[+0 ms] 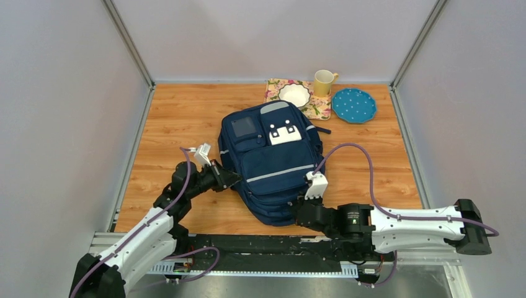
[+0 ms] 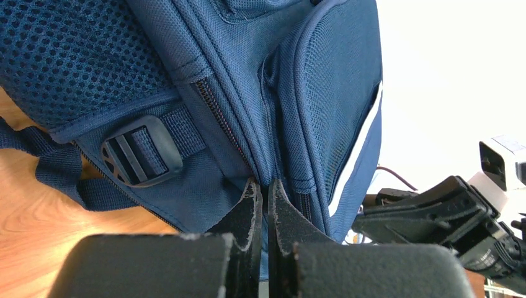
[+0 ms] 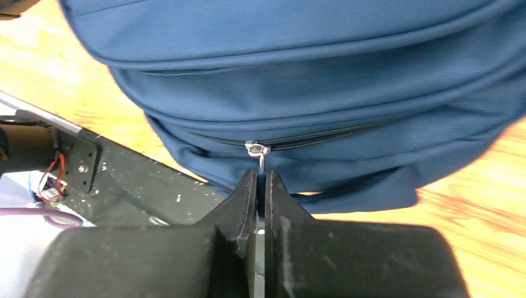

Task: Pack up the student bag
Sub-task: Zip the student bag at the center of the board.

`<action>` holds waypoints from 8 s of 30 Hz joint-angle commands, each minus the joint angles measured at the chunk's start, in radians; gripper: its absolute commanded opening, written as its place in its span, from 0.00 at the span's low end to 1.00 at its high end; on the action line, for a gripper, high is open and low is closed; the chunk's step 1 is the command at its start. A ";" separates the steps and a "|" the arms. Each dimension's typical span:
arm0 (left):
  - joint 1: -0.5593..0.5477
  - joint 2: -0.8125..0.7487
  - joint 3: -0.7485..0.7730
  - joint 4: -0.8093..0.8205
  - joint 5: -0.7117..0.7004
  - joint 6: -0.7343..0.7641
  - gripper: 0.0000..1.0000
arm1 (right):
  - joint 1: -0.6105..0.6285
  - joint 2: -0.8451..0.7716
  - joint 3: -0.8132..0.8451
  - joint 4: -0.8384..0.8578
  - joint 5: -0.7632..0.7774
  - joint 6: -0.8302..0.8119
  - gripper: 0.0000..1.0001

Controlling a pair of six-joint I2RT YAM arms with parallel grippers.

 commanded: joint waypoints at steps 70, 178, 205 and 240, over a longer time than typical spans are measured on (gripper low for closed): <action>-1.113 -0.104 0.049 -0.327 -1.346 -0.323 0.81 | -0.038 0.047 0.027 0.270 -0.061 -0.202 0.00; -1.044 0.323 0.196 0.123 -0.918 1.284 0.56 | -0.166 -0.036 0.030 0.195 -0.225 -0.343 0.00; -0.972 -0.084 0.003 -0.299 -1.009 0.873 0.00 | -0.276 -0.003 0.055 0.100 -0.158 -0.419 0.00; -1.064 0.403 0.281 0.049 -0.999 1.237 0.77 | -0.296 -0.108 0.041 0.125 -0.300 -0.395 0.00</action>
